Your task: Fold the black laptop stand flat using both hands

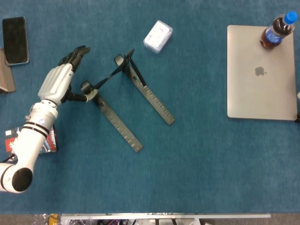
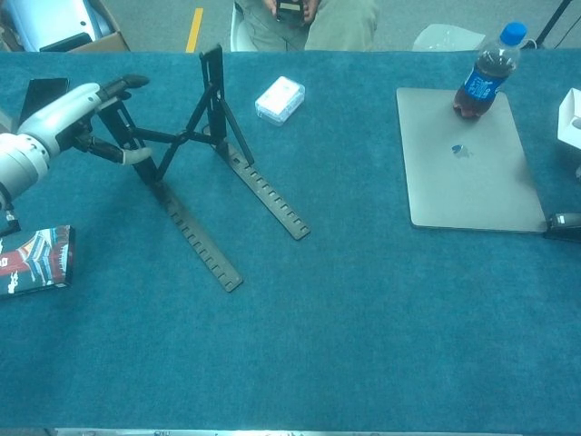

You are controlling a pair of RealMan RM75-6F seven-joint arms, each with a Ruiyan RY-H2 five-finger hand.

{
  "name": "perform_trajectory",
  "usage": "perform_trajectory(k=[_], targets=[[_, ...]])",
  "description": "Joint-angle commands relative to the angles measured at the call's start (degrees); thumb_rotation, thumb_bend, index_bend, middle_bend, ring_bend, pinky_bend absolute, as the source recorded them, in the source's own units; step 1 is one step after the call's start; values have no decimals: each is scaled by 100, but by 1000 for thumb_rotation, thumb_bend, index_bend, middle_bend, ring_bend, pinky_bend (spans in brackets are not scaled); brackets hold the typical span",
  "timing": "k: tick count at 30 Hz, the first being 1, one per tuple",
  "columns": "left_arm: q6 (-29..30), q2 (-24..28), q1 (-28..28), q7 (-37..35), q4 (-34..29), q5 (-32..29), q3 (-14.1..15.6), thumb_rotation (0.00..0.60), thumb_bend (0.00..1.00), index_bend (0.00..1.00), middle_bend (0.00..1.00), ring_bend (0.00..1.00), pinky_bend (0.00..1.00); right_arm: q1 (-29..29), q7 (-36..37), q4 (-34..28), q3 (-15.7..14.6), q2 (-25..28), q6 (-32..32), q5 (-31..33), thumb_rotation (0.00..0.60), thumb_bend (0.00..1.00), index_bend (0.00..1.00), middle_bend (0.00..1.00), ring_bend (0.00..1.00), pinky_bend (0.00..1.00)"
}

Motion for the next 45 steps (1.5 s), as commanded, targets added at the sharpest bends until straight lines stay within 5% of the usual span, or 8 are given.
perform_trajectory(k=[1,32,45], targets=[[-41,-30,-9,-78,104,83,49,599,252,0,0,0,52,-2,-3,-6,-3,1,1,2,600,80,0,104,0,0],[-159,-166,-161,-202,743,11,-6,600,252,0,0,0,52,77,28,15,-60,-46,-192,-1,600,80,0,105,0,0],[-2,69,-37,-155,328,152,107,600,252,0,0,0,52,836,1279,-57,-180,-237,-1126,-594,600,80,0,104,0,0]])
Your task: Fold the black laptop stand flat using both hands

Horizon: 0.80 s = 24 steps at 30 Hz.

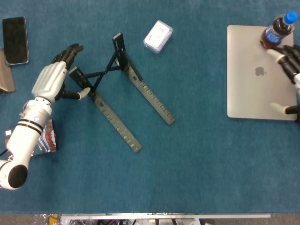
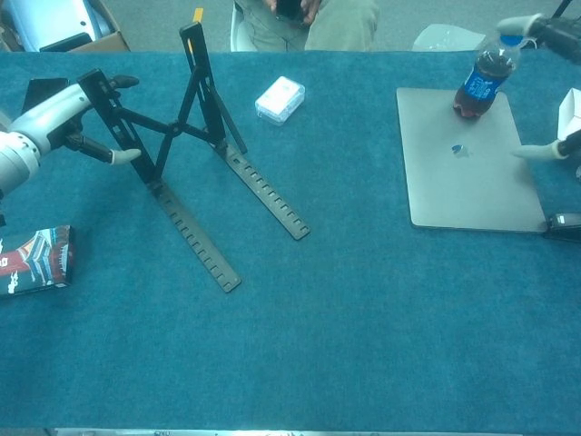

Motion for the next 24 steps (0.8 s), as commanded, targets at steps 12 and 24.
perform_trajectory(k=[12,24], targets=[[129,187,48,218,-323,-26,40,600,252,0,0,0,52,1338,2122,251,104,-669,-1473,-145,600,91,48,162,1,56],[244,307,80,366,-541,-24,63,600,252,0,0,0,52,2226,3294,722,241,-1338,-2302,66,600,141,91,180,16,56]])
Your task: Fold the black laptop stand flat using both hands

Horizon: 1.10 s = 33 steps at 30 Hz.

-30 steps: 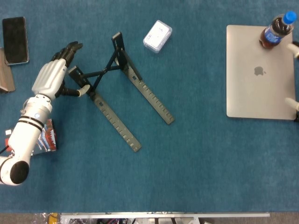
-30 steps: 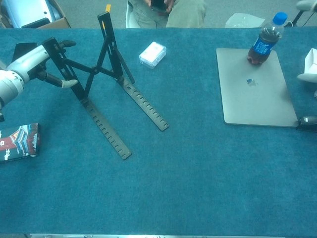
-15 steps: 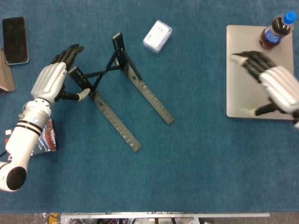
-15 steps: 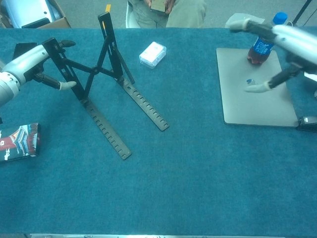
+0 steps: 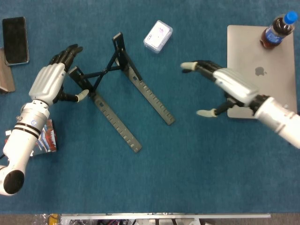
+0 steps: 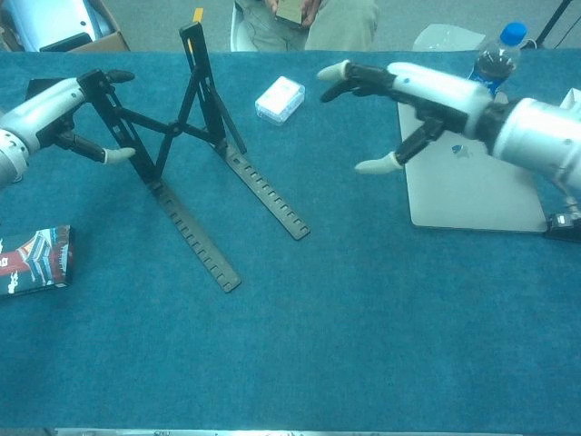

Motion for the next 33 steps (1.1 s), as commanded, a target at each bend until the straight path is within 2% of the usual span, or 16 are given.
perform_trajectory(k=[1,5,10,20,33], targets=[[13,22,11,12,-32,0,10,600,252,0,0,0,52,228,213,193,55,-271,-250,132,600,142,94,182,16,56],[39,62,28,49,-96,16,37,600,252,0,0,0,52,495,495,442,97,-595,-489,223,600,143,113,203,40,104],[60,102,40,102,-160,13,58,600,252,0,0,0,52,775,707,773,138,-987,-725,317,600,144,120,206,42,107],[102,195,62,178,-243,-21,69,600,252,0,0,0,52,1195,719,1487,178,-1756,-965,458,600,154,135,225,55,107],[106,251,92,110,-223,-18,78,600,252,0,0,0,53,1504,680,2263,278,-2480,-1058,672,600,161,140,232,60,107]])
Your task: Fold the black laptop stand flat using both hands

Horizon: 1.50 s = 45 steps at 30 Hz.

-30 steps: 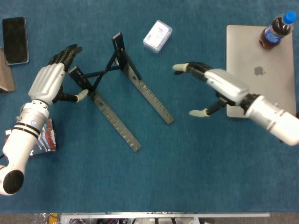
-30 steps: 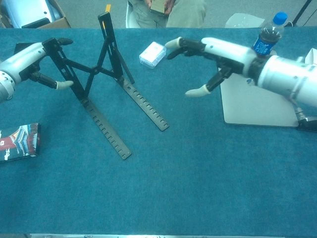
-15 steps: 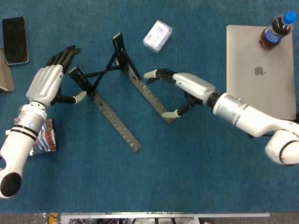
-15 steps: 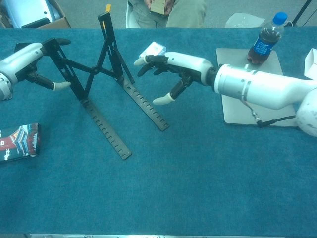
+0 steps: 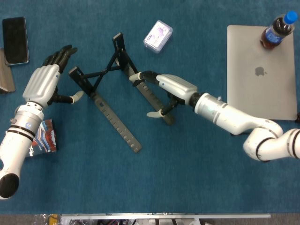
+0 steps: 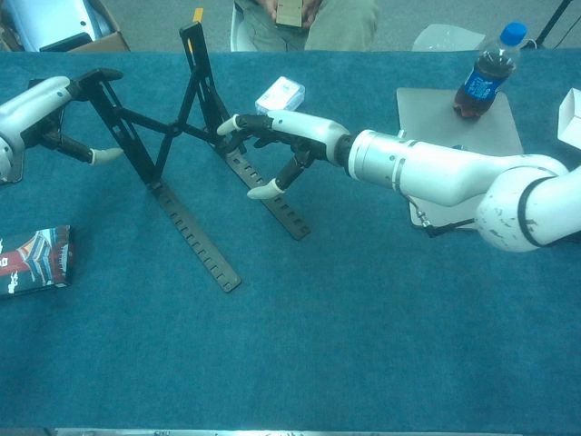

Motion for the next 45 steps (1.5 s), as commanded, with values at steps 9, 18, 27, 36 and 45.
perform_trajectory(k=[9,18,27,36,45], targets=[[7,52,40,-72,23,26,21,600,252,0,0,0,52,247,-191,745,135,-607,-104,232,600,163,142,237,60,107],[9,91,76,-150,53,52,33,600,252,0,0,0,52,326,-472,1149,274,-897,-194,513,600,163,142,237,60,107],[25,117,104,-221,76,84,30,600,252,0,0,0,52,346,-791,1250,445,-971,-275,808,600,163,142,237,60,107],[23,155,126,-284,97,114,31,600,252,0,0,0,52,171,-651,76,353,-231,-351,684,600,163,142,237,60,107],[15,115,119,-264,121,99,31,600,252,0,0,0,52,302,-389,296,531,-434,-593,882,600,162,142,237,60,136]])
